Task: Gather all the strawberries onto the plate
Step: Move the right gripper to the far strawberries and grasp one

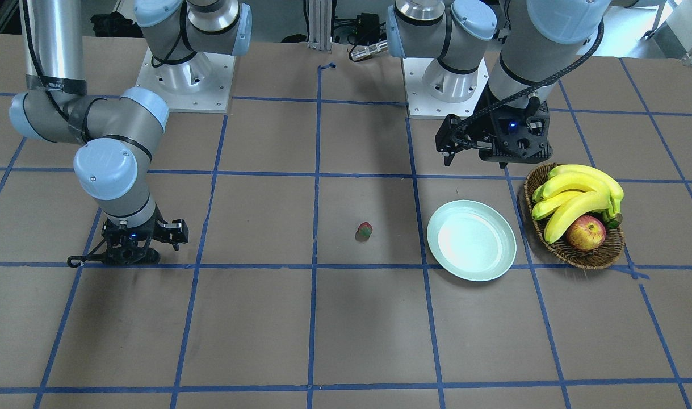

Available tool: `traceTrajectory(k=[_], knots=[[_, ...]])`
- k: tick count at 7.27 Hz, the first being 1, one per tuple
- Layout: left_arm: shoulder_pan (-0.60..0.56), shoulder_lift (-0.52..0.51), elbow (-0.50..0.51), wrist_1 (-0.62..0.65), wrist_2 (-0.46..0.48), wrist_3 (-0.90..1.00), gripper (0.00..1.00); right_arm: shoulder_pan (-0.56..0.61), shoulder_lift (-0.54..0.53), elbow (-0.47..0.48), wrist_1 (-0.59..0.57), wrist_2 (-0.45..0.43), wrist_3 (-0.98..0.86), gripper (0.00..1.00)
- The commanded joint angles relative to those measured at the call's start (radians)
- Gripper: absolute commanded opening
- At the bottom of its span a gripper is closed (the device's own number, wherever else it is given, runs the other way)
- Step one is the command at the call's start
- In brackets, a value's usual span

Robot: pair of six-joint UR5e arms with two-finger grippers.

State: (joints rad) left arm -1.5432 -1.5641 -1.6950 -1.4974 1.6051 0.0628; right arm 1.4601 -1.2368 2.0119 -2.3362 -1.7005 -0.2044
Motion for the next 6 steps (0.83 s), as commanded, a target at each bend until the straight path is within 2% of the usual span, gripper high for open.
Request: traceTrajectory(k=[1, 2, 6], knots=[[0.000, 0.001, 0.000, 0.000, -0.001, 0.000, 1.00, -0.013, 0.002, 0.004, -0.005, -0.013, -0.003, 0.70], [0.000, -0.001, 0.000, 0.000, -0.001, 0.002, 1.00, -0.026, 0.002, 0.001, -0.005, -0.014, -0.003, 0.48], [0.000, 0.004, -0.008, -0.001, 0.001, 0.000, 1.00, -0.030, 0.033, -0.005, -0.040, 0.001, 0.000, 0.50]])
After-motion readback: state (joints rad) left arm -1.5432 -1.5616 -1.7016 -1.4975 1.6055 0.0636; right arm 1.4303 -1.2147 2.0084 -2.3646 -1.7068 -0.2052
